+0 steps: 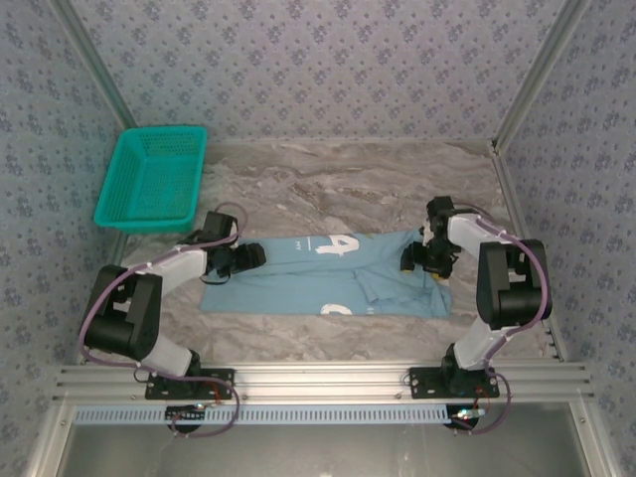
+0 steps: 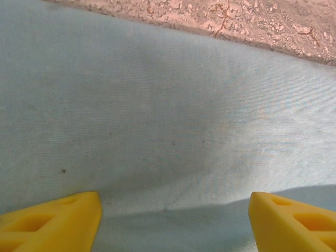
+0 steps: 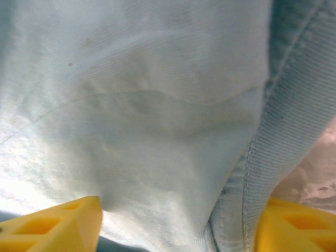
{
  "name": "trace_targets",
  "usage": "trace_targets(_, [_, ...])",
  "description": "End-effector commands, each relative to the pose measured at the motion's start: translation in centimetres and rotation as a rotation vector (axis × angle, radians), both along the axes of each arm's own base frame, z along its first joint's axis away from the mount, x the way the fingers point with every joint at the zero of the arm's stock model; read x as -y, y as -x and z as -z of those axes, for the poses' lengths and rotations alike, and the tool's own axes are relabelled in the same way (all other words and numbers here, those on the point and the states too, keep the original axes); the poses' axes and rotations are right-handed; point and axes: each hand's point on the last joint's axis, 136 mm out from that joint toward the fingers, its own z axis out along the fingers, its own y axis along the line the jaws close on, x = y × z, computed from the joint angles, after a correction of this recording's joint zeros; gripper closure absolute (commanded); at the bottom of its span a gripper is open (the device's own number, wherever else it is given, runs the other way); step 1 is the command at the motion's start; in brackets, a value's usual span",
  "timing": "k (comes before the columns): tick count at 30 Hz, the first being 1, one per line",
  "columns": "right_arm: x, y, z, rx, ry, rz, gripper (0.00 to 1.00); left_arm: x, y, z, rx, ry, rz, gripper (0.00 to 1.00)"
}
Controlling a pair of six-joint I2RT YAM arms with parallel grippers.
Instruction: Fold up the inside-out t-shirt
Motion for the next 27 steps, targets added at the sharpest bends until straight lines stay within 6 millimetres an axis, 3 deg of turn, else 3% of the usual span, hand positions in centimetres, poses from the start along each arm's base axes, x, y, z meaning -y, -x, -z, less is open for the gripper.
trace_targets(1, [-1.7, -0.4, 0.2, 0.01, -0.068, -0.028, 0.37, -0.9, 1.9, 1.5, -0.077, -0.025, -0.023, 0.25])
trace_targets(5, [-2.5, -1.1, 0.4, 0.027, -0.072, -0.04, 0.46, -0.8, 2.0, 1.4, -0.079, -0.019, -0.02, 0.25])
trace_targets(17, [-3.2, -0.6, 1.7, 0.024, -0.038, -0.044, 0.66, -0.5, 2.2, 1.1, -0.068, -0.012, -0.018, 0.25])
trace_targets(23, [-4.3, -0.8, 1.3, 0.047, -0.05, -0.078, 0.85, -0.2, 2.3, 1.2, -0.066, -0.007, -0.012, 0.25])
trace_targets(27, [-4.7, -1.7, -0.1, 0.117, -0.06, -0.102, 1.0, -0.1, 2.3, 1.0, -0.064, -0.008, -0.004, 0.25])
